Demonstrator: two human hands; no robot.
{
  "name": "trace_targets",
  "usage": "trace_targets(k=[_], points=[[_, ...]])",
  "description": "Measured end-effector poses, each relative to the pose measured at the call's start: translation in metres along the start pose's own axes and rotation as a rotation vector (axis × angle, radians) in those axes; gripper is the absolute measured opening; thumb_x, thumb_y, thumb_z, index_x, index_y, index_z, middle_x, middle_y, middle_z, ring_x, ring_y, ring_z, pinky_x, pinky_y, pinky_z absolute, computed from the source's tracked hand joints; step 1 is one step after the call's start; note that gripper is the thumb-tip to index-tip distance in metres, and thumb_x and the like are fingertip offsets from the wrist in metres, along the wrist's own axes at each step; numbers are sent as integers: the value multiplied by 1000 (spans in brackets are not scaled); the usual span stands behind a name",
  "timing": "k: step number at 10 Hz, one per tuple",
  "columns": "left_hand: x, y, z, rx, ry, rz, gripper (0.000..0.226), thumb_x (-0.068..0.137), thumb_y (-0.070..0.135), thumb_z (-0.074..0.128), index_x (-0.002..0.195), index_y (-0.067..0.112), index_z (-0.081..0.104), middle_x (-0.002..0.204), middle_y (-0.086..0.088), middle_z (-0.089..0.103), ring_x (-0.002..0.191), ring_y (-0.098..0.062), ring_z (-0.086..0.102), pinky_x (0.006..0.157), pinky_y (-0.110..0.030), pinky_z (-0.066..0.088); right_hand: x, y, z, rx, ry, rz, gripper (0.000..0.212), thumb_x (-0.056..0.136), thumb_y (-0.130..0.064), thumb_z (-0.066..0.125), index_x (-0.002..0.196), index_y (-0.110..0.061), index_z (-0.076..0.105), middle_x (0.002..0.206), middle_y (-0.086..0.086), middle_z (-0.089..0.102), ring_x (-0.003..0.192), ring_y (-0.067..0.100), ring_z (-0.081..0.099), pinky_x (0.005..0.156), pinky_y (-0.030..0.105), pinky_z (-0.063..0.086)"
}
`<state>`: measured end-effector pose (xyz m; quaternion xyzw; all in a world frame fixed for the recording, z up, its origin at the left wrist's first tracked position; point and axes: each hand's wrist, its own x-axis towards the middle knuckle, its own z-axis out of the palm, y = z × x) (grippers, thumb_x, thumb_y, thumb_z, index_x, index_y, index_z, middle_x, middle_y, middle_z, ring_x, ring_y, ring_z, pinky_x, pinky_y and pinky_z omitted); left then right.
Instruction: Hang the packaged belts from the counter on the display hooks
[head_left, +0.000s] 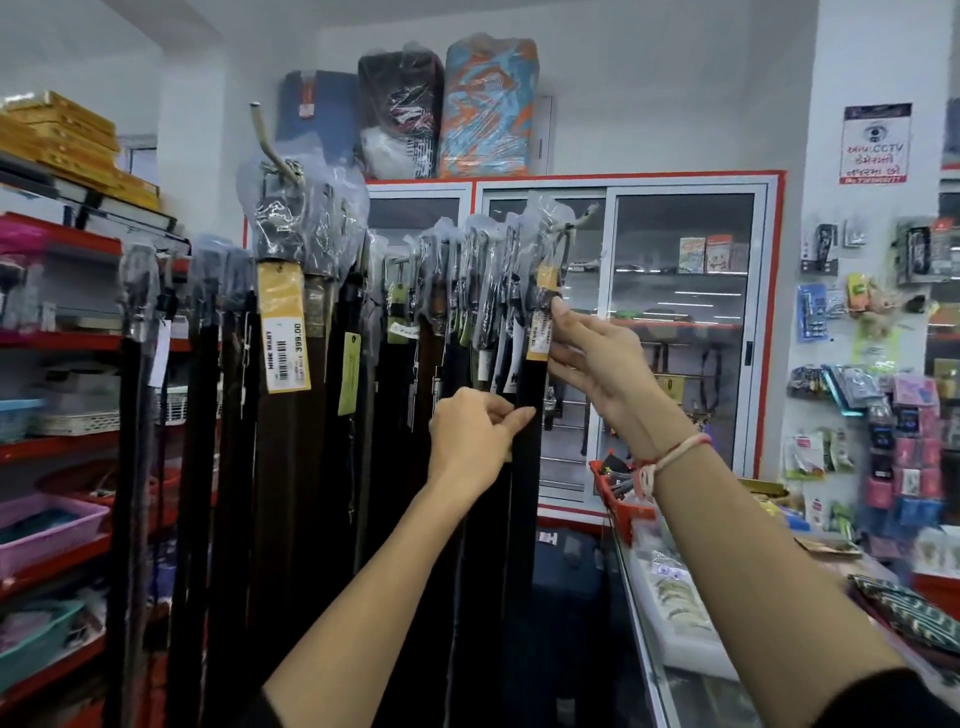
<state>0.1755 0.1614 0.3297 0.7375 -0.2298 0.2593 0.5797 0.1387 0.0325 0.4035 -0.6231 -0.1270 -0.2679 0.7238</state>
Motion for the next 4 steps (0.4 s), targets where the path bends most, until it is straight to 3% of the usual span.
trace_targets(k=[1,3,4], points=[[-3,-2,1,-14,20,-8,26,80,27,77,92,4,76,78,-13,76,69,-28,74,70,-44,63,2,6,0,27,18,-4,34,89,-27,67,116,-7,64,99,1,74,81,10,73,66,21,60],[-20,7,-4,-31,-26,18,30,84,20,74,108,1,71,83,-6,69,78,-22,73,72,-37,64,-4,4,-3,-19,-4,-26,27,89,-28,67,108,-9,66,101,4,73,85,12,73,76,25,61],[-32,16,-14,73,83,165,24,92,30,62,99,10,74,80,-1,75,72,-14,74,75,-37,63,-14,-10,-11,-158,86,-152,35,90,-30,65,115,-6,64,103,3,70,97,19,72,84,32,61]])
